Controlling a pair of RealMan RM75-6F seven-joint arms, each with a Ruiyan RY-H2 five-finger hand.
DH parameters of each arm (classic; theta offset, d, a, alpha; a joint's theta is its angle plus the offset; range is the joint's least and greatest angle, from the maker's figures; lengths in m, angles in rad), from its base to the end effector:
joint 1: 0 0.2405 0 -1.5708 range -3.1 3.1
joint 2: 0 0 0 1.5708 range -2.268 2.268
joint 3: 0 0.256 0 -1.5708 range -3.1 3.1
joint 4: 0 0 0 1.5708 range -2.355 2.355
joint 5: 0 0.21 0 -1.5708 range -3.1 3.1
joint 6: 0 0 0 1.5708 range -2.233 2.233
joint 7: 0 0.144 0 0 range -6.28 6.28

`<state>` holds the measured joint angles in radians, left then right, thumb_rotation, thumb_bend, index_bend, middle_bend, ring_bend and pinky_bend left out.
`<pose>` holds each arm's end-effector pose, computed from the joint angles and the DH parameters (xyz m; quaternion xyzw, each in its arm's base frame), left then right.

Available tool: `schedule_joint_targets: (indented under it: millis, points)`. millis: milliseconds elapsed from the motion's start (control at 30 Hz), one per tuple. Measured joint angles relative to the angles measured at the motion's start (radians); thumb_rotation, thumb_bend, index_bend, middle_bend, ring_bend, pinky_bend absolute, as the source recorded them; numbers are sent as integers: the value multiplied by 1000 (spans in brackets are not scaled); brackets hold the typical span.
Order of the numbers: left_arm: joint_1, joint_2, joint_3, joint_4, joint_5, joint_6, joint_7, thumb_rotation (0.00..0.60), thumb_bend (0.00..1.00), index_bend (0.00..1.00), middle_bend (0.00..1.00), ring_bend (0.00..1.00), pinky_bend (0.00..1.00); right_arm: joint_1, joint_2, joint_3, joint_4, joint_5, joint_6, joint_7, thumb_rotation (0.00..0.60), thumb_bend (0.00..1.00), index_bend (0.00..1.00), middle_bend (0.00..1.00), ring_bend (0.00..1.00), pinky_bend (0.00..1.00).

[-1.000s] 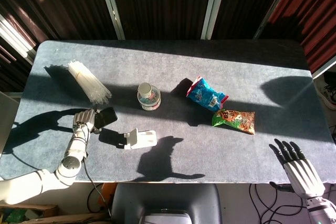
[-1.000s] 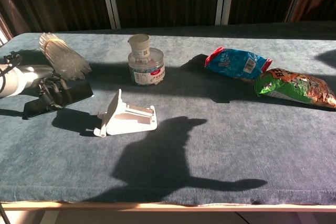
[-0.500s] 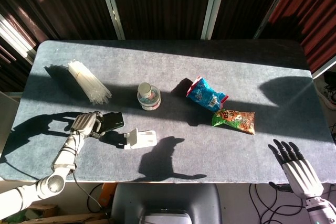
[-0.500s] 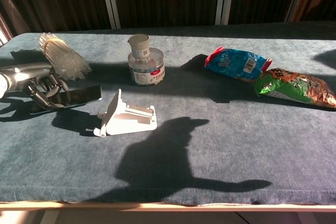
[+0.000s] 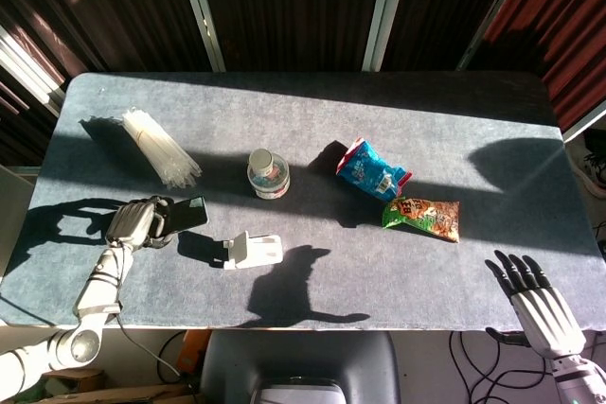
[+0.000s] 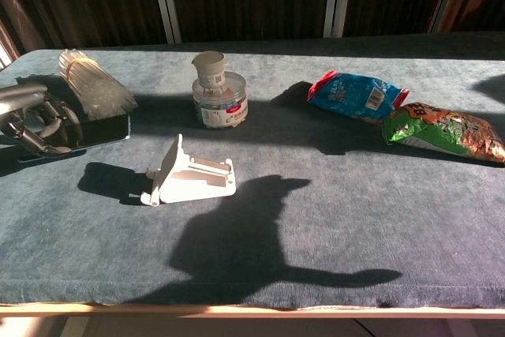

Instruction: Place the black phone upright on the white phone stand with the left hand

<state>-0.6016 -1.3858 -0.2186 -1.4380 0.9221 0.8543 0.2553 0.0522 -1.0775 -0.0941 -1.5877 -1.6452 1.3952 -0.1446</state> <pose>-0.2496 0.3509 0.0441 -0.6525 -0.4940 -0.2964 0.4923 -0.3231 -0.1357 0.1371 0.7090 -0.3633 0.2711 0.5402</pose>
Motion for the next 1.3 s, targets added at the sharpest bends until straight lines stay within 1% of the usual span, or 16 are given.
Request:
schedule_joint_targets:
  millis: [133, 233, 400, 533, 567, 633, 667, 733, 767, 867, 967, 1100, 1167, 1300]
  points:
    - [36, 24, -3, -22, 71, 40, -117, 600, 561, 852, 994, 657, 244, 0, -1, 0, 0, 0, -1, -2, 600, 110, 0, 0, 0, 0]
    - [70, 33, -8, -32, 137, 79, -264, 600, 562, 851, 994, 657, 244, 0, -2, 0, 0, 1, -2, -5, 600, 110, 0, 0, 0, 0]
    - [129, 42, -9, -34, 277, 155, -569, 600, 558, 852, 993, 651, 238, 0, -3, 0, -1, 3, -3, -7, 600, 110, 0, 0, 0, 0]
    - [173, 21, 11, 1, 396, 245, -827, 600, 556, 852, 990, 646, 232, -1, -6, -1, -2, 3, -5, -19, 600, 110, 0, 0, 0, 0]
    - [191, 3, 18, 17, 429, 288, -921, 600, 554, 852, 989, 645, 232, -2, -8, -2, -2, 3, -5, -22, 600, 110, 0, 0, 0, 0]
    - [217, -41, 27, 57, 483, 377, -1064, 600, 553, 852, 989, 644, 232, -3, -9, -2, -3, 2, -4, -24, 600, 109, 0, 0, 0, 0]
    - [235, -81, 32, 98, 516, 449, -1152, 600, 553, 851, 988, 643, 232, -3, -9, -2, -2, 2, -4, -23, 600, 109, 0, 0, 0, 0]
    - [259, -154, 41, 177, 562, 564, -1259, 600, 551, 851, 989, 643, 232, -3, -7, -3, -1, 1, -4, -19, 600, 109, 0, 0, 0, 0]
    - [274, -209, 48, 238, 592, 638, -1310, 600, 550, 851, 989, 643, 232, -2, -7, -3, -1, 1, -4, -18, 600, 110, 0, 0, 0, 0]
    - [303, -346, 76, 399, 661, 773, -1382, 600, 548, 851, 990, 643, 231, -2, -6, -5, 0, -5, -4, -16, 600, 109, 0, 0, 0, 0]
    - [324, -464, 112, 533, 716, 826, -1425, 600, 544, 852, 988, 639, 229, -4, -4, -7, 1, -10, 3, -11, 600, 109, 0, 0, 0, 0]
    - [335, -550, 157, 637, 748, 838, -1464, 600, 542, 851, 988, 638, 226, -6, -1, -7, 3, -11, 8, -5, 600, 109, 0, 0, 0, 0]
    - [335, -574, 175, 664, 751, 826, -1469, 600, 540, 851, 989, 638, 223, -6, -2, -8, 4, -11, 5, -7, 600, 110, 0, 0, 0, 0]
    - [327, -604, 184, 688, 745, 793, -1467, 600, 540, 852, 989, 635, 219, -5, -4, -7, 4, -10, 2, -11, 600, 109, 0, 0, 0, 0]
